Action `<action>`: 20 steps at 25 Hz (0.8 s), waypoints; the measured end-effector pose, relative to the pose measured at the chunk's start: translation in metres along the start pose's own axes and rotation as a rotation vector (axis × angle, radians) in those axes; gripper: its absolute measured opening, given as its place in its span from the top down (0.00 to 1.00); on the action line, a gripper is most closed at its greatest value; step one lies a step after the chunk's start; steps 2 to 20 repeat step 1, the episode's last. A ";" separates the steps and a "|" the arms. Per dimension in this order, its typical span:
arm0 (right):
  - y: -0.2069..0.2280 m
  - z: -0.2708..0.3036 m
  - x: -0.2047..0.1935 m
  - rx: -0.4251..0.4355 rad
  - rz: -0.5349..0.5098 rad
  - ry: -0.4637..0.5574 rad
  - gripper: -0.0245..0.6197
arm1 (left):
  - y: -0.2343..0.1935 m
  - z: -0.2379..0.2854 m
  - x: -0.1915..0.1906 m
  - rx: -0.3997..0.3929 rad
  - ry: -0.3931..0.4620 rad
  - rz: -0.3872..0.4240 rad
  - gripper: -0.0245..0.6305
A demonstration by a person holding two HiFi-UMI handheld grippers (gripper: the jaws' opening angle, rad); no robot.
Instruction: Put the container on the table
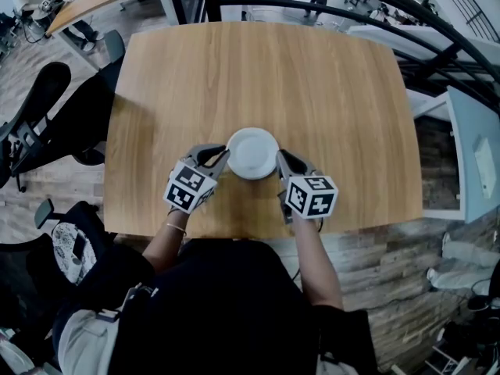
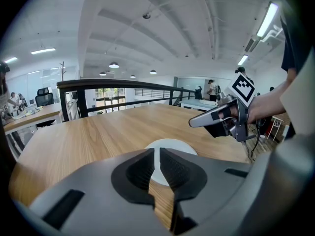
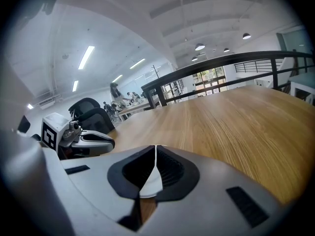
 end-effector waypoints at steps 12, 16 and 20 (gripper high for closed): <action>0.000 0.000 0.000 0.003 0.000 0.001 0.92 | 0.000 0.000 0.000 -0.001 -0.004 -0.002 0.89; 0.000 0.000 0.000 0.003 0.000 0.001 0.92 | 0.000 0.000 0.000 -0.001 -0.004 -0.002 0.89; 0.000 0.000 0.000 0.003 0.000 0.001 0.92 | 0.000 0.000 0.000 -0.001 -0.004 -0.002 0.89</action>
Point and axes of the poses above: the fingertips, and each gripper's own axes: z forward along the fingers, y to its right, x out of its top, the point moved 10 cm from there along -z, backward along the fingers, and after that the axes turned 3 degrees about -y, right-handed, at the moved point
